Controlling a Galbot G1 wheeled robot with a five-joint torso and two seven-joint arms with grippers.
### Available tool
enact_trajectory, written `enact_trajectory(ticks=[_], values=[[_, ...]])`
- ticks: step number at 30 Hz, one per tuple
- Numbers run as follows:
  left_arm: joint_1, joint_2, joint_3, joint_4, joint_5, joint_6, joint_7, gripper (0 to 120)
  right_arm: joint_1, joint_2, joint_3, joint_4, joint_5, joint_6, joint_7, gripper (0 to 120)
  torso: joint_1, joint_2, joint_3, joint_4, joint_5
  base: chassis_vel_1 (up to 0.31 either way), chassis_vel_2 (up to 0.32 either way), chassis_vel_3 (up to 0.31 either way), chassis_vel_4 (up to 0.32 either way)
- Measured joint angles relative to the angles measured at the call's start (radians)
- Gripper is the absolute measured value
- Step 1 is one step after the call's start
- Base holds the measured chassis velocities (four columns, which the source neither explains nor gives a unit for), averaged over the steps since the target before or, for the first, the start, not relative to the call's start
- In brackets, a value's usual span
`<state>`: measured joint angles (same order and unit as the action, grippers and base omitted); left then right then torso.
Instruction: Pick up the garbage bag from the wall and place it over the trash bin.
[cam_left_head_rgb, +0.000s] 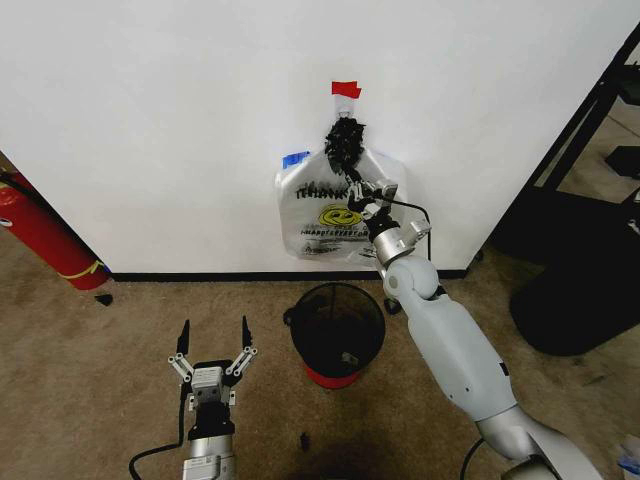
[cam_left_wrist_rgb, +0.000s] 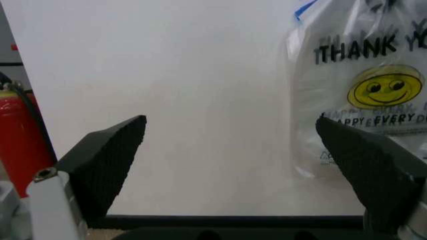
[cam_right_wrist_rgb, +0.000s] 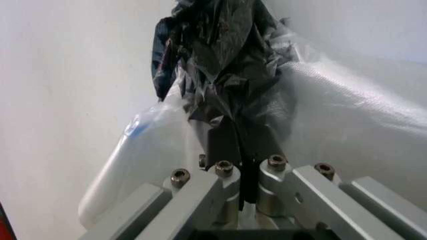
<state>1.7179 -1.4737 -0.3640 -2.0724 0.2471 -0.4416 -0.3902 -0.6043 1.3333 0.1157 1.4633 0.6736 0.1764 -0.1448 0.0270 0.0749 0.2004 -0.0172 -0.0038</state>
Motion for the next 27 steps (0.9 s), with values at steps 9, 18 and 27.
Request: enact_trajectory(ticks=[9,18,27], values=[[-0.008,0.007,-0.005,-0.002,-0.007,-0.001,-0.004,100,-0.106,-0.007,0.026,0.093,-0.014,-0.003,0.003,0,0.000,0.000,0.000,0.0000,0.0000,0.000,0.000,0.000,0.000],[-0.021,0.004,0.008,0.008,-0.009,-0.001,-0.005,100,-0.237,-0.035,0.036,0.218,-0.029,-0.006,0.009,0,0.000,0.000,0.000,-0.0001,0.0000,0.000,0.000,0.000,0.000],[-0.035,0.004,0.019,0.022,-0.009,-0.003,-0.005,100,-0.344,-0.058,0.053,0.289,-0.051,0.000,0.005,0,0.000,0.000,0.000,0.0000,0.0001,0.000,0.000,0.000,0.000]])
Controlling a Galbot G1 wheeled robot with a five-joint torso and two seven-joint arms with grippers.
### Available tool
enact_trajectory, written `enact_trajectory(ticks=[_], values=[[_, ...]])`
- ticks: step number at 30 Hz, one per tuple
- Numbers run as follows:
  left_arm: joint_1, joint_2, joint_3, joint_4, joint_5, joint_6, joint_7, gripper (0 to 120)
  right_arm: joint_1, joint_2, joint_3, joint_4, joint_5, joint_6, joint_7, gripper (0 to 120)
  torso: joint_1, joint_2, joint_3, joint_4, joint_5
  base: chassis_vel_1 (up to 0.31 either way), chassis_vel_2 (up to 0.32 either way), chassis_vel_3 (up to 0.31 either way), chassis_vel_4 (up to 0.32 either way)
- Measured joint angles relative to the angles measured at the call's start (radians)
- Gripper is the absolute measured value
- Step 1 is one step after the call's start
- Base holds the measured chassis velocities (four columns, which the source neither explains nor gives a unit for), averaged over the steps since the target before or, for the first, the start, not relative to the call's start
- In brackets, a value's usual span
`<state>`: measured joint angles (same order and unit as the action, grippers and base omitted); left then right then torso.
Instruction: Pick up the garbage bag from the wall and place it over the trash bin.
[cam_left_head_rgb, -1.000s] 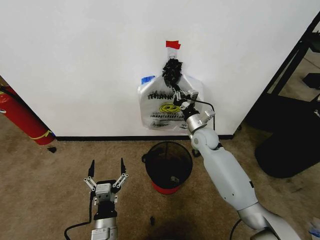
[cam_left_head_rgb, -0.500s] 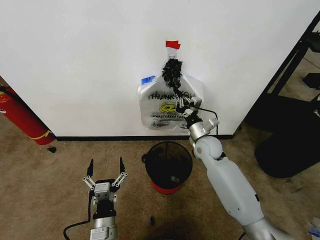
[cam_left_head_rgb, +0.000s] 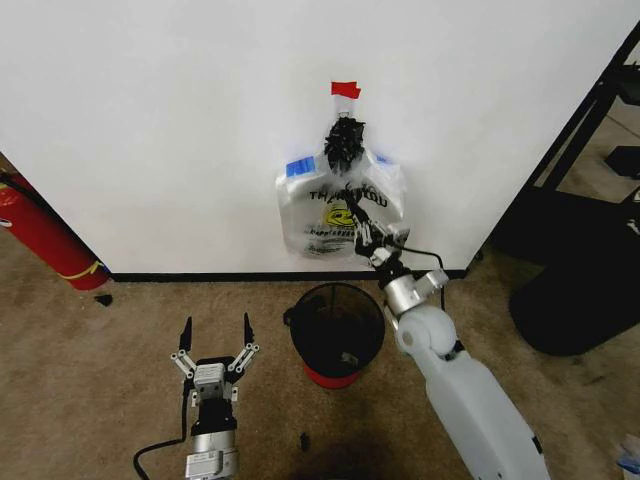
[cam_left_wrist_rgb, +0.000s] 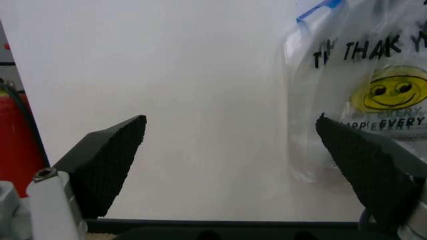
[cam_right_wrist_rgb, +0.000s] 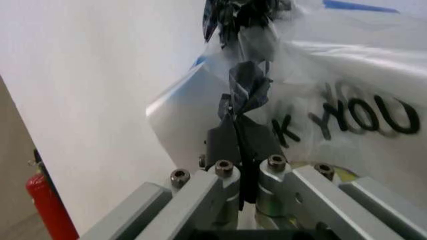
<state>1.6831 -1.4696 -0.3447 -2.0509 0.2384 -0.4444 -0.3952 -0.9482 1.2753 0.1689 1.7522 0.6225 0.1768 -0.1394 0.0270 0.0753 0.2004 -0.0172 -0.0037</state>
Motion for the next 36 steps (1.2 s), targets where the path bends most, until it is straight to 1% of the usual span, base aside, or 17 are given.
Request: enact_trajectory(ticks=[8,15,21,22,26,36], values=[[0.003,0.000,0.005,0.001,0.001,0.000,0.000,100,-0.092,-0.040,0.019,0.088,-0.021,0.012,-0.012,0,0.000,0.000,0.000,-0.0002,0.0000,0.000,0.000,0.000,0.000],[0.001,0.014,0.008,-0.005,-0.002,0.000,0.001,100,-0.183,-0.075,0.047,0.171,-0.031,0.030,-0.027,0,0.000,0.000,0.000,0.0001,0.0000,0.000,0.000,0.000,0.000],[0.001,0.026,0.004,-0.012,-0.010,0.003,0.002,100,-0.332,-0.115,0.089,0.228,-0.073,0.076,-0.063,0,0.000,0.000,0.000,-0.0002,0.0000,0.000,0.000,0.000,0.000],[0.001,0.026,0.004,-0.012,-0.010,0.003,0.002,100,-0.332,-0.115,0.089,0.228,-0.073,0.076,-0.063,0,0.000,0.000,0.000,-0.0002,0.0000,0.000,0.000,0.000,0.000],[0.007,0.029,0.008,-0.015,-0.010,0.003,0.002,100,-0.419,-0.137,0.125,0.253,-0.090,0.112,-0.085,0,0.000,0.000,0.000,-0.0001,0.0000,0.000,0.000,0.000,0.000],[-0.003,0.034,0.020,-0.015,-0.011,0.002,0.003,100,-0.551,-0.165,0.176,0.319,-0.145,0.170,-0.090,0,0.000,0.000,0.000,0.0001,0.0000,0.000,0.000,0.000,0.000]])
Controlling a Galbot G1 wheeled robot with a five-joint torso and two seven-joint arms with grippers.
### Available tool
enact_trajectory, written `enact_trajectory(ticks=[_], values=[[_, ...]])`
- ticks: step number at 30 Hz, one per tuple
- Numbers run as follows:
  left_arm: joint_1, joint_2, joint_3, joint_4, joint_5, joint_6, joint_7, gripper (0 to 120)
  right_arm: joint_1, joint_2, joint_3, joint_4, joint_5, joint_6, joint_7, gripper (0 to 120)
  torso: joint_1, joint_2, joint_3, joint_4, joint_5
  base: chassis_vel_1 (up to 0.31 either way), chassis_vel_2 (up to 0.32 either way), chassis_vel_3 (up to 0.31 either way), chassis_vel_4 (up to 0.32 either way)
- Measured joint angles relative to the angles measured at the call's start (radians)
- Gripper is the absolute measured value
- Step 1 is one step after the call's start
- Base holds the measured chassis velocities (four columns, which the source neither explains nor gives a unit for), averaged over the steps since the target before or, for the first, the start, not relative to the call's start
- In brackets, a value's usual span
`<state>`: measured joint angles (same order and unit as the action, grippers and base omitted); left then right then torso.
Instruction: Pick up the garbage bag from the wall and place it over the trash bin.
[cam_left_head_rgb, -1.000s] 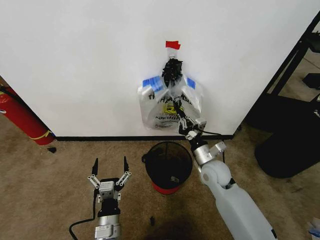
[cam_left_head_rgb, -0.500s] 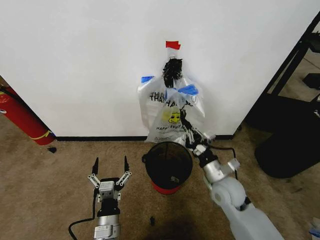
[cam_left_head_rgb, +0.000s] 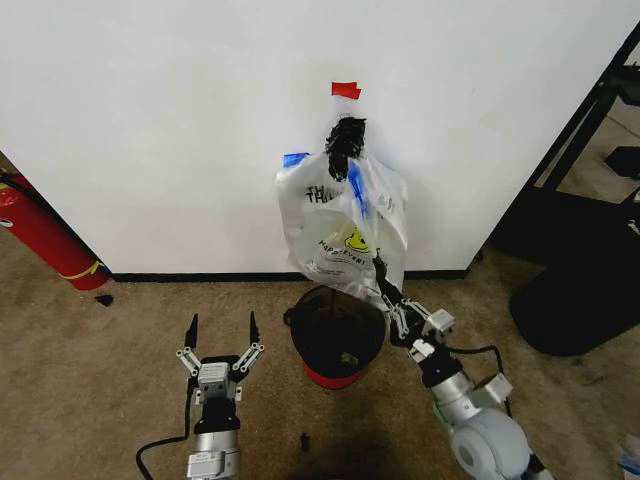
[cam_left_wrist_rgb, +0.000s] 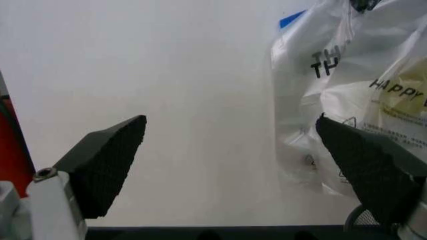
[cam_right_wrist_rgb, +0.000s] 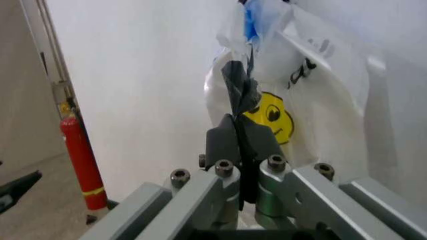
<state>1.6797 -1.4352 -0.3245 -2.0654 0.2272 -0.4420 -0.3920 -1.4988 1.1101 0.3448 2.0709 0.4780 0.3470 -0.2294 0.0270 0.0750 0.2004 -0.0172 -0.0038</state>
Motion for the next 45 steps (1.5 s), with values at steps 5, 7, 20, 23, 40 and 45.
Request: enact_trajectory(ticks=[5,7,20,23,40,45], values=[[-0.005,0.001,0.003,0.001,-0.002,0.001,0.000,100,-0.062,-0.011,0.023,0.001,-0.039,0.068,-0.029,0,0.000,0.000,0.000,0.0000,0.0001,0.000,0.000,0.000,0.000],[-0.006,0.003,0.003,0.001,-0.003,0.001,0.000,100,-0.095,-0.011,0.030,-0.002,-0.054,0.095,-0.037,0,0.000,0.000,0.000,0.0000,0.0001,0.000,0.000,0.000,0.000],[-0.007,0.009,0.004,0.000,-0.007,0.001,0.000,100,-0.214,0.019,0.057,-0.059,-0.132,0.256,-0.055,0,0.000,0.000,0.000,0.0000,0.0000,0.000,0.000,0.000,0.000],[-0.008,0.010,0.004,-0.001,-0.010,0.001,0.000,100,-0.229,0.021,0.062,-0.084,-0.155,0.293,-0.054,0,0.000,0.000,0.000,-0.0001,0.0000,0.000,0.000,0.000,0.000],[0.008,0.018,0.005,-0.016,-0.008,0.002,0.000,100,-0.297,-0.010,0.088,-0.129,-0.223,0.420,-0.044,0,0.000,0.000,0.000,0.0000,-0.0001,0.000,0.000,0.000,0.000],[0.012,0.032,0.019,-0.033,-0.013,0.007,0.000,100,-0.290,-0.021,0.087,-0.146,-0.256,0.435,-0.029,0,0.000,0.000,0.000,-0.0001,-0.0001,0.000,0.000,0.000,0.000]])
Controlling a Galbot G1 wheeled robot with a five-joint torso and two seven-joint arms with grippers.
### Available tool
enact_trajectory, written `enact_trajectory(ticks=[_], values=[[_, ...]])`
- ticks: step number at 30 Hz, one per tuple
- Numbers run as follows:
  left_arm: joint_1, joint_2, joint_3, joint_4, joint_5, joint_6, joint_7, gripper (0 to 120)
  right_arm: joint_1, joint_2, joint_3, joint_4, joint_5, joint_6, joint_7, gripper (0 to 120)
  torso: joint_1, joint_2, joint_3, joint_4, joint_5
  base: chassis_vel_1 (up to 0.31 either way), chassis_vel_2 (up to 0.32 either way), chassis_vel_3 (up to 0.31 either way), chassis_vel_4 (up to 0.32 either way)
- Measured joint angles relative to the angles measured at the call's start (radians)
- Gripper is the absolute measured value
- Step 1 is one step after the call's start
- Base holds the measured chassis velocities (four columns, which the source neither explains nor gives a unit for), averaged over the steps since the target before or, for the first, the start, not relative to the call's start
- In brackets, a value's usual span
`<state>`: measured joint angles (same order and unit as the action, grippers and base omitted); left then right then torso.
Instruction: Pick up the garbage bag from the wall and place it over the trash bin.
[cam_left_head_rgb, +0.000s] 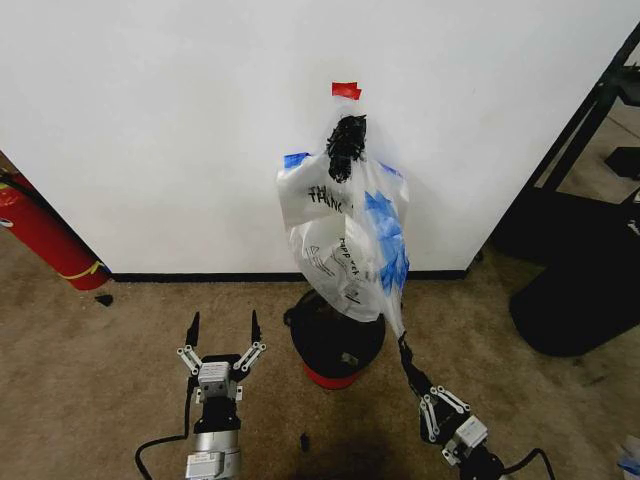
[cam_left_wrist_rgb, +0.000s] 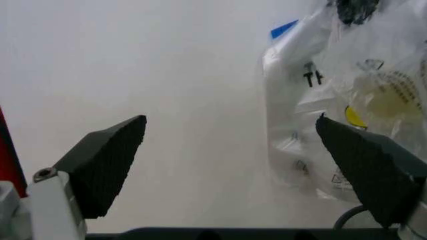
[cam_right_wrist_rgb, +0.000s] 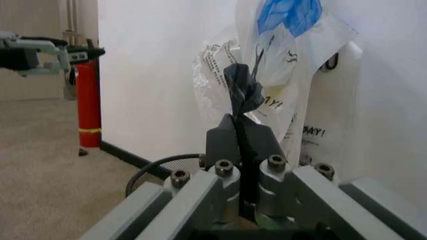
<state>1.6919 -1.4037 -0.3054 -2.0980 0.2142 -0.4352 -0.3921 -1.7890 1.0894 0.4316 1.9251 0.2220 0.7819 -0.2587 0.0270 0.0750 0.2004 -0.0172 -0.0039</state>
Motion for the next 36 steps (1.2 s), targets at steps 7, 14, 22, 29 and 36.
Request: enact_trajectory(ticks=[7,14,22,29,36], values=[[0.012,0.067,0.054,-0.077,-0.081,0.055,0.015,100,0.028,-0.002,0.003,0.023,-0.012,-0.049,0.038,0,0.000,0.000,0.000,0.0000,0.0000,0.000,0.000,0.000,0.000],[-0.027,0.182,0.098,-0.191,-0.269,0.168,0.065,100,0.066,0.020,-0.005,0.065,-0.053,-0.133,0.075,0,0.000,0.000,0.000,0.0001,-0.0002,0.000,0.000,0.000,0.000],[-0.226,0.371,0.137,-0.277,-0.591,0.329,0.113,100,0.103,0.054,-0.019,0.087,-0.141,-0.191,0.097,0,0.000,0.000,0.000,-0.0002,-0.0002,0.000,0.000,0.000,0.000],[-0.354,0.499,0.144,-0.293,-0.779,0.416,0.147,100,0.101,0.071,-0.026,0.088,-0.173,-0.206,0.099,0,0.000,0.000,0.000,0.0002,-0.0001,0.000,0.000,0.000,0.000],[-0.504,0.564,0.230,-0.264,-0.910,0.496,0.156,100,0.085,0.069,-0.013,0.086,-0.176,-0.206,0.102,0,0.000,0.000,0.000,0.0001,-0.0002,0.000,0.000,0.000,0.000]])
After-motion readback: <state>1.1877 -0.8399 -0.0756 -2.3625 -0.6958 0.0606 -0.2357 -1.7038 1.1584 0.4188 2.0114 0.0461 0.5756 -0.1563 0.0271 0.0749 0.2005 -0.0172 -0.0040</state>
